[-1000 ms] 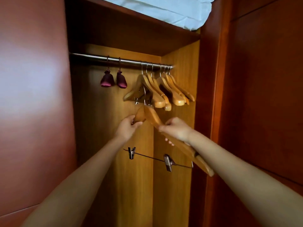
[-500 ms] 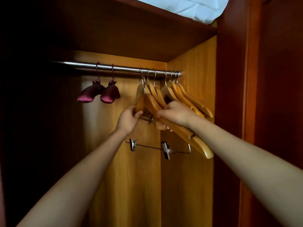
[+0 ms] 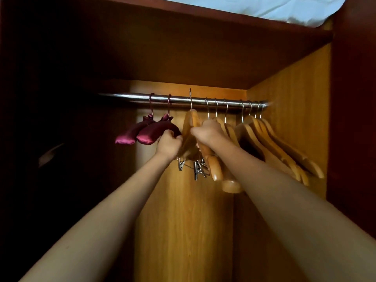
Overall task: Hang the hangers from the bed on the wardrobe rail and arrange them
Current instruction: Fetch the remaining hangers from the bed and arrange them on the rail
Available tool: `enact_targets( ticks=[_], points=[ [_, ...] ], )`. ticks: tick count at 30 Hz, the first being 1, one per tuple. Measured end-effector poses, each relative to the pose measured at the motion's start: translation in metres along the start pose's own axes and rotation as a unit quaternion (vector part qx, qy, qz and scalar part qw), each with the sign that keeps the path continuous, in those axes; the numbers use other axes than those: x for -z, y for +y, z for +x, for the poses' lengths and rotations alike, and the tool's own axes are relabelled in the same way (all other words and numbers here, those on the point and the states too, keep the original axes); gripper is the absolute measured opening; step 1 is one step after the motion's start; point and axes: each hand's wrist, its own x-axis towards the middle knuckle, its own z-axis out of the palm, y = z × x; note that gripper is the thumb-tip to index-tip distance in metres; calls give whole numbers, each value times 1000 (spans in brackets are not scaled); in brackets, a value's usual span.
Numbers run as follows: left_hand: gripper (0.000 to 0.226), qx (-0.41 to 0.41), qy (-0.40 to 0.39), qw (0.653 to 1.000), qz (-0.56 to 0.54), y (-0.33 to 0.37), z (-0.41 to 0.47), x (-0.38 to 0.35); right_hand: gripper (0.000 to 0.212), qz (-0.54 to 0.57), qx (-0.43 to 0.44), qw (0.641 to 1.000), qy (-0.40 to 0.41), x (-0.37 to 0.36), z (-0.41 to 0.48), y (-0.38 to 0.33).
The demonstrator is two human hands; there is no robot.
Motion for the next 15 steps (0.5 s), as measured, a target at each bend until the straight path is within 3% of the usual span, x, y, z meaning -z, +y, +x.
enact_targets(
  ticks=[3,6,10,15],
  points=[
    [33,-10,-1,1000,19,-9,4,2,24,3,-7,999,42,-9,17,0],
    [38,-28,-7,999,43,-18,3,6,19,8,-12,998,56,-11,27,-1],
    [38,-44,-17,991,123,-30,3,18,21,-17,-18,999,30,-20,26,0],
    [19,-78,-44,976,200,-31,-7,30,14,-70,-6,997,11,-27,16,-3]
  ],
)
